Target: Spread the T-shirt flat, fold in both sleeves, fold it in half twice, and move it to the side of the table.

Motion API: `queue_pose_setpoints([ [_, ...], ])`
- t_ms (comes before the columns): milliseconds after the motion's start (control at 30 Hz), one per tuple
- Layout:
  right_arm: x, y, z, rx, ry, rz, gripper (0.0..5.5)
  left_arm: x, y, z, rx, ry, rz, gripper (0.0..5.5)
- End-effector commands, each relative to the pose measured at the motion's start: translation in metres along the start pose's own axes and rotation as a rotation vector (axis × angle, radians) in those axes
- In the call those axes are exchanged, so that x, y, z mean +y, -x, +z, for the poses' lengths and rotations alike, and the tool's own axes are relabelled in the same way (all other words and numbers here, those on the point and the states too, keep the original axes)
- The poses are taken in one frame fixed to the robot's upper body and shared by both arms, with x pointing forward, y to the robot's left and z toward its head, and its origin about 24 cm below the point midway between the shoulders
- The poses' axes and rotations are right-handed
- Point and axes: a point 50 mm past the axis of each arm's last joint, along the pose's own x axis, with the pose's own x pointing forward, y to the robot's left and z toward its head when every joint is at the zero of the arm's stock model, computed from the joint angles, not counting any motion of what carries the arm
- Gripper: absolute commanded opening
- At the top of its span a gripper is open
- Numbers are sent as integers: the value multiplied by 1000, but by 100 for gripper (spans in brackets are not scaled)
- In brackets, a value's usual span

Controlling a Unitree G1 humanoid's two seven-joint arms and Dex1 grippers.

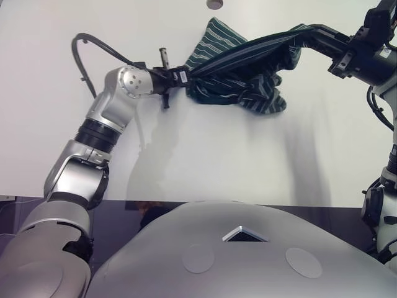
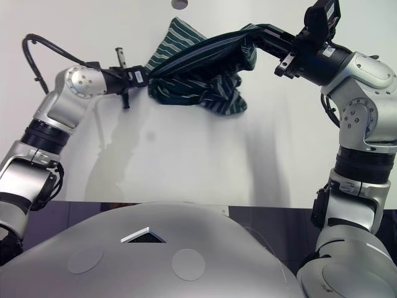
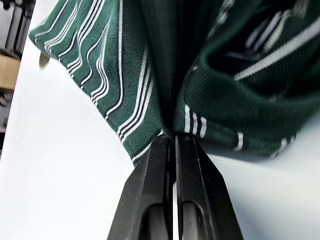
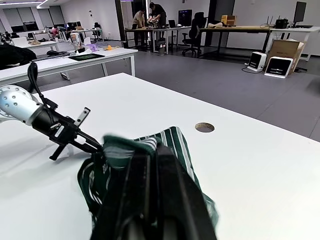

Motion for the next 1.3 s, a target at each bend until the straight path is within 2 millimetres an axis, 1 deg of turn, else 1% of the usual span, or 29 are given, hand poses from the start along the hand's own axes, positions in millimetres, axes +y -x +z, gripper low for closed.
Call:
queue_pose_setpoints([
  [33, -4, -5, 13, -37, 44, -12, 0, 7, -2, -6, -2, 41, 16, 39],
  [67, -5, -5, 13, -38, 45, -11, 0, 8, -4, -8, 6, 44, 27, 65],
  [200, -5, -6, 12, -40, 45, -8, 0, 11, -7, -13, 14, 53, 48, 65],
  [300, -3, -7, 9, -39, 40, -7, 0, 12, -10, -11, -21, 65, 50, 7],
  [367, -3, -7, 8, -38, 37, -10, 0, 18, -8, -7, -53, 55, 83, 3],
  [433, -9, -9, 12, -75, 46, -69, 0, 35, -3, 2, -123, 69, 180, 3],
  [500, -27, -12, 22, -146, 33, -194, 0, 60, 6, 14, -220, 133, 298, 3],
  [533, -36, -15, 27, -173, 27, -244, 0, 76, 12, 20, -279, 201, 362, 3],
  [567, -44, -21, 35, -199, 35, -267, 0, 97, 20, 26, -340, 288, 431, 3],
  [633, -59, -36, 58, -251, 66, -285, 0, 135, 37, 37, -394, 380, 533, 3],
  [700, -77, -55, 90, -288, 116, -330, 0, 168, 55, 50, -385, 399, 606, 3],
  [733, -85, -64, 109, -309, 137, -375, 0, 184, 67, 56, -371, 412, 661, 3],
  [800, -92, -74, 141, -356, 146, -461, 0, 207, 92, 65, -360, 455, 775, 3],
  [867, -96, -74, 167, -423, 102, -546, 0, 223, 115, 74, -377, 505, 886, 3],
  [933, -98, -69, 187, -479, 49, -620, 0, 237, 137, 86, -435, 558, 980, 3],
  [967, -98, -67, 193, -495, 34, -646, 0, 242, 147, 93, -466, 567, 1012, 3],
  [1033, -96, -65, 206, -508, 57, -691, 0, 251, 170, 106, -497, 540, 1084, 3],
  [1100, -94, -63, 217, -530, 78, -713, 0, 257, 187, 116, -514, 510, 1132, 3],
  [1167, -89, -60, 230, -550, 122, -683, 0, 260, 200, 122, -553, 504, 1131, 3],
  [1200, -87, -59, 233, -545, 150, -651, 0, 260, 202, 123, -561, 501, 1103, 3],
  [1233, -84, -59, 232, -508, 197, -570, 0, 257, 198, 119, -543, 475, 1024, 3],
  [1300, -80, -59, 214, -341, 325, -291, 0, 244, 180, 101, -482, 427, 746, 3],
])
